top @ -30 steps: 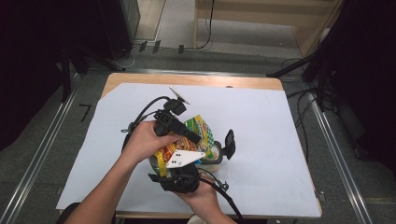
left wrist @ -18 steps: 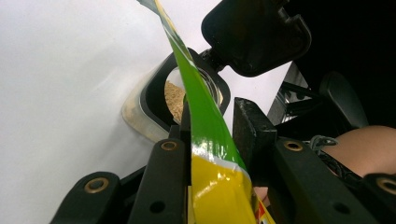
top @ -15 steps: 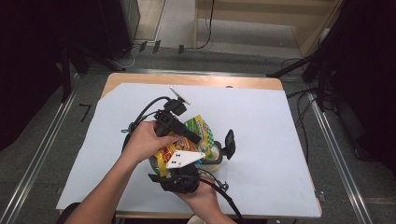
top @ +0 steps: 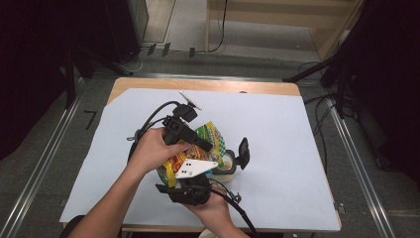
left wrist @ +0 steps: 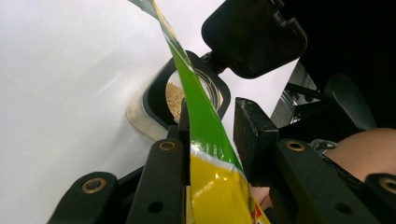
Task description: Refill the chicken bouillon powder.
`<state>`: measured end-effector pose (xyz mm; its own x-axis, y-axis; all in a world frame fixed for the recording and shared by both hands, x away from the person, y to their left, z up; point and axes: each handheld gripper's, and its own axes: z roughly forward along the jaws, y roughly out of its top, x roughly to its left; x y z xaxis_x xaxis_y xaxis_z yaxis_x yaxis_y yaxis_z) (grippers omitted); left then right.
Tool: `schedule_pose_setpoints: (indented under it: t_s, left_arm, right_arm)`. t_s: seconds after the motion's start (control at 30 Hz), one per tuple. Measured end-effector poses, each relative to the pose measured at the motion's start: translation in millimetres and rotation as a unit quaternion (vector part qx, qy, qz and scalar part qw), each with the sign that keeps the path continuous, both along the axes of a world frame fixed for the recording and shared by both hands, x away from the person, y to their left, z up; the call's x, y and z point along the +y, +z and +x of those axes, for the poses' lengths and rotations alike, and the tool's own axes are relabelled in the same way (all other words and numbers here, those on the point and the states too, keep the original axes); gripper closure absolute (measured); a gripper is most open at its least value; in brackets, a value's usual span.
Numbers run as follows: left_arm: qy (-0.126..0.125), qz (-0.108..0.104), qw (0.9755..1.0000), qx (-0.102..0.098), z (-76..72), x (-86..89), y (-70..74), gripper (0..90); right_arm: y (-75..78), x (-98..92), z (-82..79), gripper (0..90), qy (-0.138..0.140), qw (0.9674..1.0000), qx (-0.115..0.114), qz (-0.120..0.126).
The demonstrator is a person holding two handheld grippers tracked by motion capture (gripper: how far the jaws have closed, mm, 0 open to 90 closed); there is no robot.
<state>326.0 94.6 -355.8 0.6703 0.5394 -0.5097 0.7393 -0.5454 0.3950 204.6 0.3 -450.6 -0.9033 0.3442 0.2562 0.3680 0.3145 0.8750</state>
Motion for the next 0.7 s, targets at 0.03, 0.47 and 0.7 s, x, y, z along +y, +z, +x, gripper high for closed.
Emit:
schedule_pose_setpoints:
  t_s: [0.03, 0.47, 0.7]
  left_arm:
    - [0.001, 0.000, 1.0000, 0.000, -0.2, 0.1, 0.3, 73.4]
    - [0.002, 0.007, 0.9999, -0.010, -5.0, -2.4, 3.9, 72.5]
    - [0.006, 0.006, 1.0000, -0.001, -4.2, -1.8, 2.7, 73.7]
  right_arm:
    - [0.1, 0.3, 0.0, 71.0, 0.000, 1.0000, -0.002, 0.000]
    - [-1.7, 1.9, 1.0, 71.9, -0.002, 1.0000, -0.001, 0.001]
    - [-2.4, 2.3, 1.6, 72.2, -0.002, 1.0000, -0.003, 0.002]
